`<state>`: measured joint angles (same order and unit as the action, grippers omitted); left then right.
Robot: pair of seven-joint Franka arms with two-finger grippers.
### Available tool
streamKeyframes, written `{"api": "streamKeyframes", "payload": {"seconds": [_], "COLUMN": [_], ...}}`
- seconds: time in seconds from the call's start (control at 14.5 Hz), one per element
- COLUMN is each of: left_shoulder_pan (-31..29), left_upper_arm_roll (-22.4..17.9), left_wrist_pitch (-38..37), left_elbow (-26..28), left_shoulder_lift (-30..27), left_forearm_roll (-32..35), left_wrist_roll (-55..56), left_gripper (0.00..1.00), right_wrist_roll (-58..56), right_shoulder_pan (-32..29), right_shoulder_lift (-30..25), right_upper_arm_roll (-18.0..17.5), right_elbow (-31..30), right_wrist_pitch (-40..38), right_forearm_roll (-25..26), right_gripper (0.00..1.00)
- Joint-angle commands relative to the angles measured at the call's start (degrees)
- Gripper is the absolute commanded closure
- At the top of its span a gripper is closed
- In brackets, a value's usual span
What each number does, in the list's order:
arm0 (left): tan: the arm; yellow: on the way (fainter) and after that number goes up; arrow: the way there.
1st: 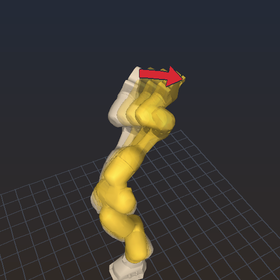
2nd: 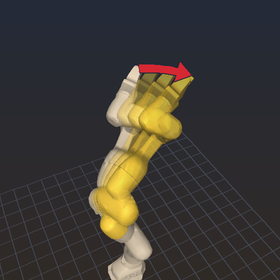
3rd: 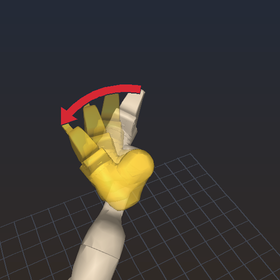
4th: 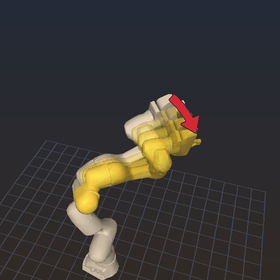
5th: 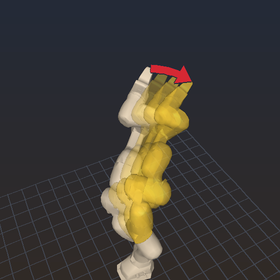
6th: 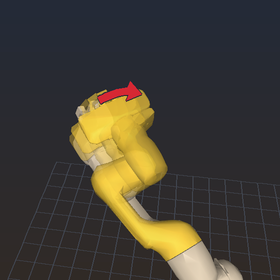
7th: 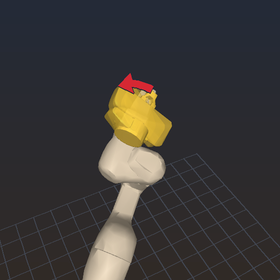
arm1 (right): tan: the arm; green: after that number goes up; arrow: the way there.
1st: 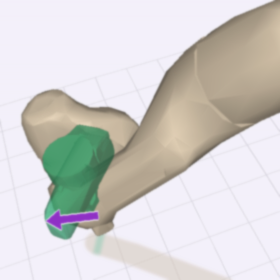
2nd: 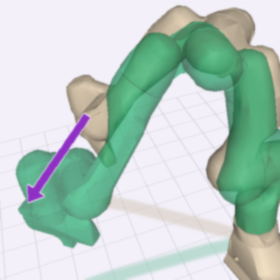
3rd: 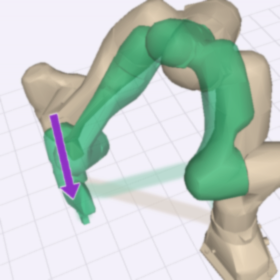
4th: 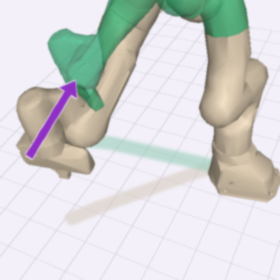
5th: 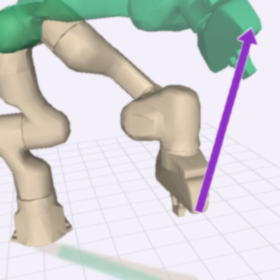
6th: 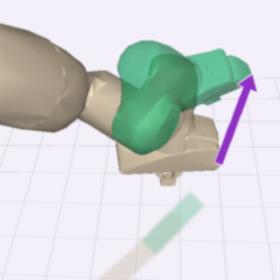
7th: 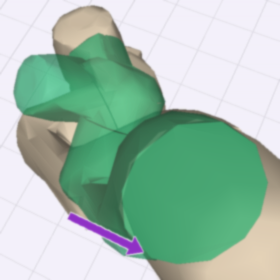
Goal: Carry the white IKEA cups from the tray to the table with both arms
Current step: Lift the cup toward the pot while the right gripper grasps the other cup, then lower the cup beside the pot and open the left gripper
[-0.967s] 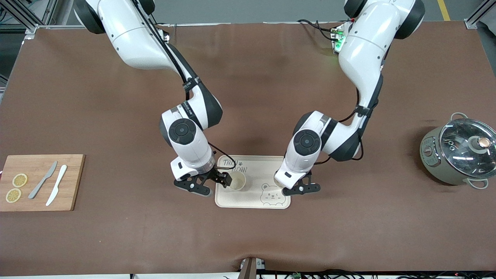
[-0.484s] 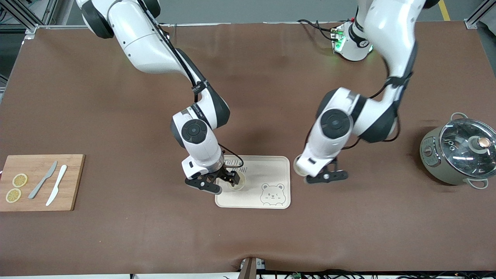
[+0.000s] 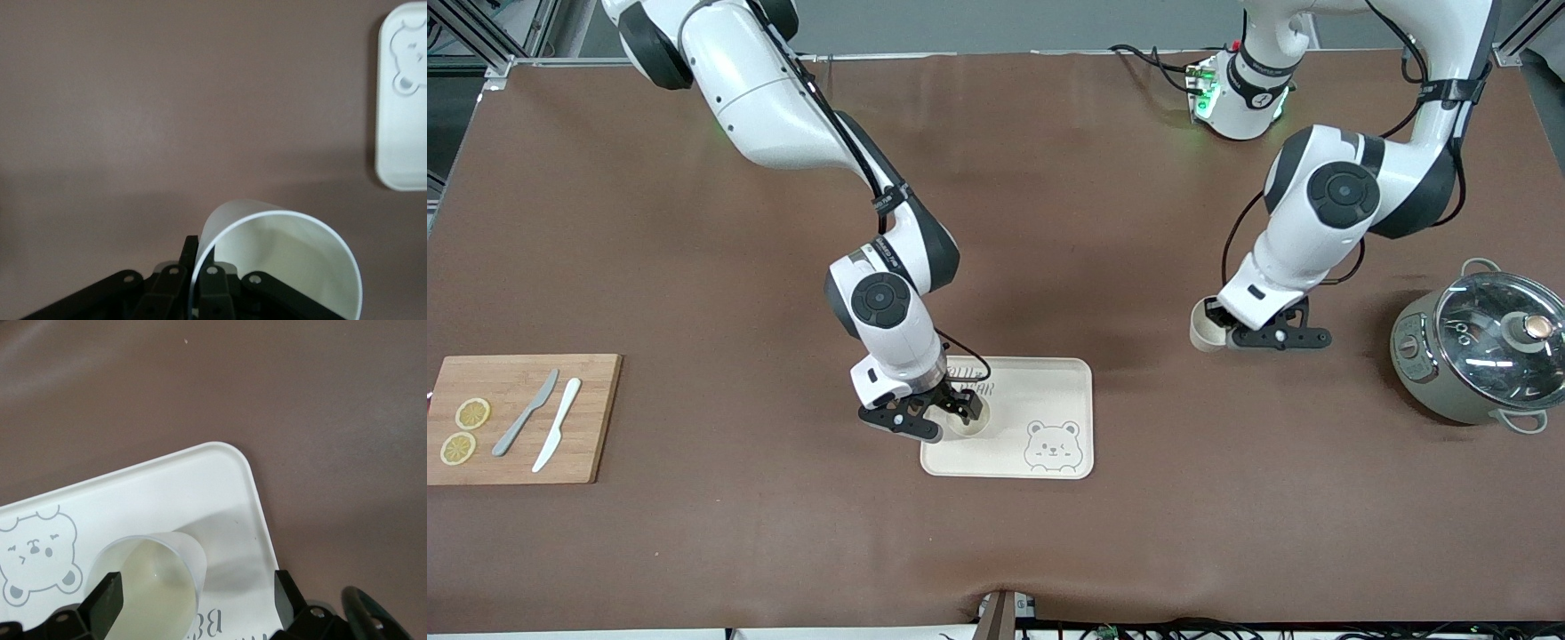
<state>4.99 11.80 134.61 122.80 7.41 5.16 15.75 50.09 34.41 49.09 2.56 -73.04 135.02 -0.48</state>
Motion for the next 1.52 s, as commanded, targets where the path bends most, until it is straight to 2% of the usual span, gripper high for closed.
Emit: {"api": "streamKeyframes", "payload": {"seconds": [0.0,0.35,0.76,1.04,1.31,1.45], "left_shoulder_pan": [-3.4,-5.69,-7.71,-9.04,-10.35,-10.35], "left_upper_arm_roll": [0.94,0.94,0.85,0.77,0.77,0.77], "left_wrist_pitch": [8.72,14.8,14.98,16.65,22.18,23.42], "left_elbow": [11.12,16.06,16.33,16.24,16.24,16.24], "left_shoulder_lift": [-5.47,-4.87,-1.97,0.58,5.06,6.03], "left_forearm_roll": [-3.48,-6.39,-15.35,-16.5,-16.5,-16.5], "left_wrist_roll": [-6.67,-13.18,-23.02,-27.43,-29.8,-29.9], "left_gripper": [1.0,1.0,1.0,1.0,1.0,1.0], "right_wrist_roll": [1.24,1.23,1.06,1.15,0.97,0.88], "right_shoulder_pan": [0.75,1.63,1.54,1.54,1.28,1.01], "right_shoulder_lift": [1.54,1.63,3.29,3.3,3.3,3.3], "right_upper_arm_roll": [0.25,0.25,0.25,0.25,0.25,0.16], "right_elbow": [1.33,-0.16,-0.61,-0.52,-0.17,0.01], "right_wrist_pitch": [-0.29,-0.46,-0.11,-0.11,-0.11,-0.11], "right_forearm_roll": [0.74,0.74,0.83,0.83,0.83,0.83], "right_gripper": [0.0,0.0,0.0,0.0,0.0,0.14]}}
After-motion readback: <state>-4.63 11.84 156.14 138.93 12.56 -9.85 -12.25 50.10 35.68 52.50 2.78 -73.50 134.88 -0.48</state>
